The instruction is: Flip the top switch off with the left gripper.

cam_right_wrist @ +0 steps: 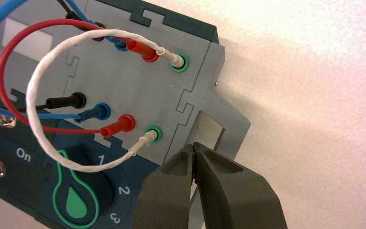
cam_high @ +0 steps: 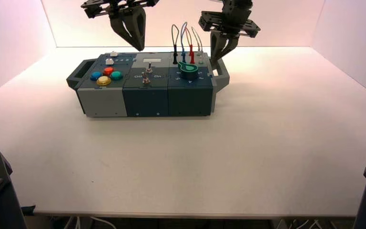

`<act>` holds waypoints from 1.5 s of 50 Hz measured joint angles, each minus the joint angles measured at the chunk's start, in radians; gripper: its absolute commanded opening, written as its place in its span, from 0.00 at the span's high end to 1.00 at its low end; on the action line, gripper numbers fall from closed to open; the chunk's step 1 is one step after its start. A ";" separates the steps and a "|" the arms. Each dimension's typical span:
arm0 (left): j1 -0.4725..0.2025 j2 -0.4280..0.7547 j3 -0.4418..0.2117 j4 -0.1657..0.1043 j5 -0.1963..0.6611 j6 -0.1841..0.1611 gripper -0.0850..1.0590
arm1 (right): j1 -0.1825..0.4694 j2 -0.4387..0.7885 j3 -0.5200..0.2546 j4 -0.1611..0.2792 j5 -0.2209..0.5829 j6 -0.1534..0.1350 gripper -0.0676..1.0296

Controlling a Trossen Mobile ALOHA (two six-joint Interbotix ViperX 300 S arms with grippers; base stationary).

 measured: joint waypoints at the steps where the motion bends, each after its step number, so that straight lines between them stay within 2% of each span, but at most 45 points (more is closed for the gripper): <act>1: -0.002 0.008 0.000 0.000 -0.003 0.000 0.95 | 0.000 0.003 -0.002 -0.002 -0.002 0.000 0.96; 11: -0.002 0.041 -0.006 0.000 -0.025 -0.002 0.95 | 0.003 0.034 -0.005 -0.017 -0.031 -0.002 0.96; 29: -0.006 0.098 -0.064 -0.002 -0.037 -0.002 0.95 | 0.000 0.046 -0.018 -0.017 -0.040 0.000 0.96; 42: -0.015 0.158 -0.092 -0.023 -0.043 -0.003 0.95 | 0.000 0.048 -0.021 -0.017 -0.040 0.002 0.96; 52: -0.017 0.187 -0.095 -0.026 -0.078 -0.020 0.95 | 0.000 0.046 -0.021 -0.017 -0.040 0.000 0.96; 75: 0.005 0.209 -0.086 -0.015 -0.130 -0.029 0.95 | 0.003 0.046 -0.023 -0.026 -0.041 0.000 0.96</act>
